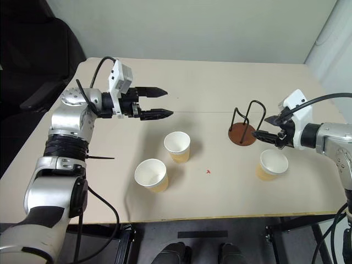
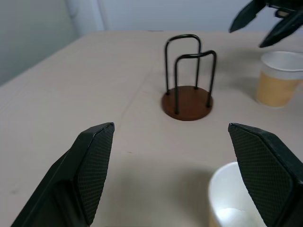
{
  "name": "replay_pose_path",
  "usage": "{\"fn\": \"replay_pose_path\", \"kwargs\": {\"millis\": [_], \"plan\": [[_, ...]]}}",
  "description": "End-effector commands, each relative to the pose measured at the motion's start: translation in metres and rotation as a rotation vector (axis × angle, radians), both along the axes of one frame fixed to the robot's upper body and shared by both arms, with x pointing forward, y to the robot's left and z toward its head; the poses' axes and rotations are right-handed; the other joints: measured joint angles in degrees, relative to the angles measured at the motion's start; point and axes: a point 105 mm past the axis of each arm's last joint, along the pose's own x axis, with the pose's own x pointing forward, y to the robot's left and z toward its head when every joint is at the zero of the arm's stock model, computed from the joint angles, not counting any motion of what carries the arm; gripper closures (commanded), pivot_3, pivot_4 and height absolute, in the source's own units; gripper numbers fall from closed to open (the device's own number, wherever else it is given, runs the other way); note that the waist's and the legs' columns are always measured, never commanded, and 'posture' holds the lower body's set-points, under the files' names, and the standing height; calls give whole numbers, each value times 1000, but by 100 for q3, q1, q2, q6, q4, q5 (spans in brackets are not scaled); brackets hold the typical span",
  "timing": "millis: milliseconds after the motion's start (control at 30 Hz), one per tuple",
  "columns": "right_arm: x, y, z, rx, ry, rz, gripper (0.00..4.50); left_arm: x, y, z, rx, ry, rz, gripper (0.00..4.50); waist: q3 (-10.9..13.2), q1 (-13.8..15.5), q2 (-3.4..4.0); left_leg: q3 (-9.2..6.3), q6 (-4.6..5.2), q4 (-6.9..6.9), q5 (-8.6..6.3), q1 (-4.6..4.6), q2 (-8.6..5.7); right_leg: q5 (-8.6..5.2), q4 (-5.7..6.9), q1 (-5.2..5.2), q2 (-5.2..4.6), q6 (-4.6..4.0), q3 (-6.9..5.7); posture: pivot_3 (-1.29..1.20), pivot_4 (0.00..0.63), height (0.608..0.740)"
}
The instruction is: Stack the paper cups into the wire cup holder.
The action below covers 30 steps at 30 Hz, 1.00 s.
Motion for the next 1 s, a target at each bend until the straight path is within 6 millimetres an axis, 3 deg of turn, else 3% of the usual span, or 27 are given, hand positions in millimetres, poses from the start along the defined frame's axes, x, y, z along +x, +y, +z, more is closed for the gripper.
{"fn": "replay_pose_path", "kwargs": {"millis": [33,533,1000], "plan": [[3,1,11,-4,-54,-9,1078,-10,-7,12,-8,-25,-61,376,0,-4,0,0,0,0,0,0,0,0,0,0,0,0,0,0,150,740],[21,23,8,21,-54,12,1078,-8,-9,15,-12,-47,-47,376,0,-9,0,0,1,2,1,0,0,0,1,0,0,0,0,0,150,740],[40,27,2,11,-55,4,1078,-9,-3,16,-9,-63,-17,376,0,-10,0,0,2,1,1,0,0,0,-2,-1,0,0,-1,0,150,740]]}}
